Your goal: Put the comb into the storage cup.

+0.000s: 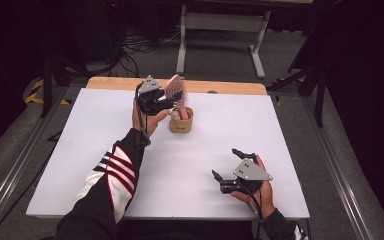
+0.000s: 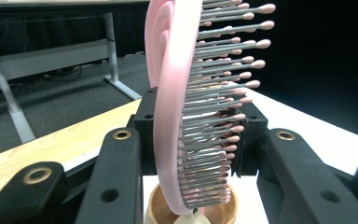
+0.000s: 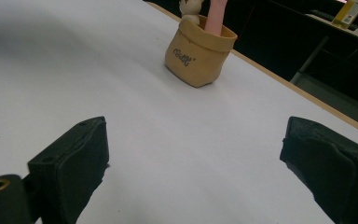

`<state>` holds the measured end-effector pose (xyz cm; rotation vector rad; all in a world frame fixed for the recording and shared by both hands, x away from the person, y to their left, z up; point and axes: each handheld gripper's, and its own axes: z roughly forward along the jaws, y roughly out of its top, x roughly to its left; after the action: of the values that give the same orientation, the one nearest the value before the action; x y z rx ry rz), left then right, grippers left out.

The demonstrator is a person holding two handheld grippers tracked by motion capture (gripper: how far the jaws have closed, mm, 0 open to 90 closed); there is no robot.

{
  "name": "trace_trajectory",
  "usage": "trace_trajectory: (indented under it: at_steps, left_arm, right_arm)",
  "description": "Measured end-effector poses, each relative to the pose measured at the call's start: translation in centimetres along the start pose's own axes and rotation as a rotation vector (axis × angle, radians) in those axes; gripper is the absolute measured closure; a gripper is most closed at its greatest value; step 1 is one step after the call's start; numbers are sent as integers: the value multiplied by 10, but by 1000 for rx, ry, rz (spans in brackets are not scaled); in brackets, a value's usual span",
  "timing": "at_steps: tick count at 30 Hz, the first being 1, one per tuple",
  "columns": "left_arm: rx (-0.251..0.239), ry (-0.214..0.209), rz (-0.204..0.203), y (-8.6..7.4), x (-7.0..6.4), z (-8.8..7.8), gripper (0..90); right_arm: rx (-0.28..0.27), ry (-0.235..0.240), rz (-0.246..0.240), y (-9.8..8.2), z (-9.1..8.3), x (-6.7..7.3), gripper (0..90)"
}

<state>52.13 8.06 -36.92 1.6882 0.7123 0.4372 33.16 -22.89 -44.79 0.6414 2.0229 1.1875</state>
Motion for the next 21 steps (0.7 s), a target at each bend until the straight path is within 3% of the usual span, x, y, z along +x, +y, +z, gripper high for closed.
trace_trajectory:
  at_steps: [7,13,15,21]
  left_arm:
    - [23,64,26,1,7,1,594]
    - [36,70,40,2,19,1,566]
    - [44,99,37,2,23,2,552]
    - [57,117,19,0,31,4,522]
  right_arm:
    - [19,1,-5,-1,2,1,78]
    - [30,11,-7,-1,4,2,78]
    - [34,14,-9,-1,4,2,78]
    - [38,20,-8,-2,4,1,79]
